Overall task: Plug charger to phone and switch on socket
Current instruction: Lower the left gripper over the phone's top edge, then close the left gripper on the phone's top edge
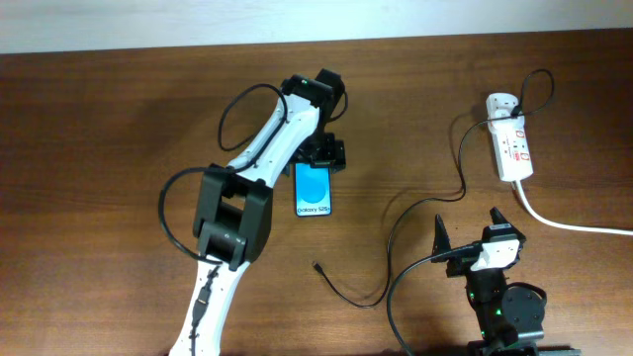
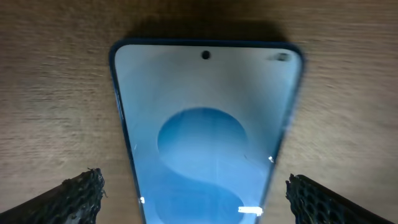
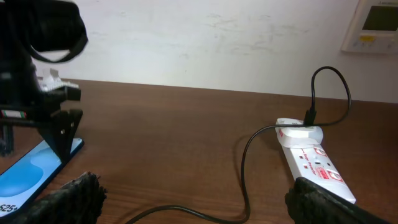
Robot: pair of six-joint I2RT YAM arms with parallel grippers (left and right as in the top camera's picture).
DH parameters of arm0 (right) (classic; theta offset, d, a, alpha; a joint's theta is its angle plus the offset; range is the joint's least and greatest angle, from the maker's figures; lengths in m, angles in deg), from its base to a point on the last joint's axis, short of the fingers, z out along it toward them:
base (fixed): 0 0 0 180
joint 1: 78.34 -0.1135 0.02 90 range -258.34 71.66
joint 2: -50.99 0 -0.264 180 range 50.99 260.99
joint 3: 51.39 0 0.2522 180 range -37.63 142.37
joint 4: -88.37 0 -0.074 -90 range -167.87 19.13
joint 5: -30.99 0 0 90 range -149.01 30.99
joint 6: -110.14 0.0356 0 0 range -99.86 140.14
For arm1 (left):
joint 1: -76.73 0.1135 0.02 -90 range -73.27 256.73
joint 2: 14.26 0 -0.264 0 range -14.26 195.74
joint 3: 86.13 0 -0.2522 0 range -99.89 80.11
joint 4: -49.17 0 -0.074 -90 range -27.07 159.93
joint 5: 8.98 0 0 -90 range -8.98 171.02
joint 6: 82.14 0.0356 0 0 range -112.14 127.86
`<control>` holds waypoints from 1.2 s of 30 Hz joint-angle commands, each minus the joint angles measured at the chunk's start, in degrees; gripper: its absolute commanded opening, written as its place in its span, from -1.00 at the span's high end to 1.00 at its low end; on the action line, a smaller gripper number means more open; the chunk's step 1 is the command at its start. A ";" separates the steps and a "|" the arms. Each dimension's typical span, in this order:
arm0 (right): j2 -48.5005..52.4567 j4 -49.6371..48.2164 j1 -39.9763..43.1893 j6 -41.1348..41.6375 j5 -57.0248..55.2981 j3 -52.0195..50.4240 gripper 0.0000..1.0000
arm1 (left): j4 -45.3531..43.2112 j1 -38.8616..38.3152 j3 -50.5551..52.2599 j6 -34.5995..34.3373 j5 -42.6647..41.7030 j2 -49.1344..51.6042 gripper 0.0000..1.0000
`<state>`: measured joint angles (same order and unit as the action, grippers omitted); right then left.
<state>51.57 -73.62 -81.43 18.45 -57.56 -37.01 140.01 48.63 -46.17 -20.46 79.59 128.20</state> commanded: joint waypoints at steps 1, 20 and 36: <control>-0.37 0.28 0.11 0.22 -0.24 -0.31 -0.97 | -0.72 -0.26 0.26 -2.16 1.36 1.97 -0.98; -0.37 0.28 0.11 0.22 -0.24 -0.31 -0.97 | -0.76 -0.81 4.52 -0.92 0.33 1.99 -0.98; -0.37 0.31 0.11 0.22 -0.24 -0.31 -0.97 | 0.28 -0.79 4.59 -0.92 -0.42 1.99 -0.96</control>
<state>51.57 -73.62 -81.43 18.41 -57.56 -37.01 140.73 48.17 -43.57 -21.72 77.79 129.09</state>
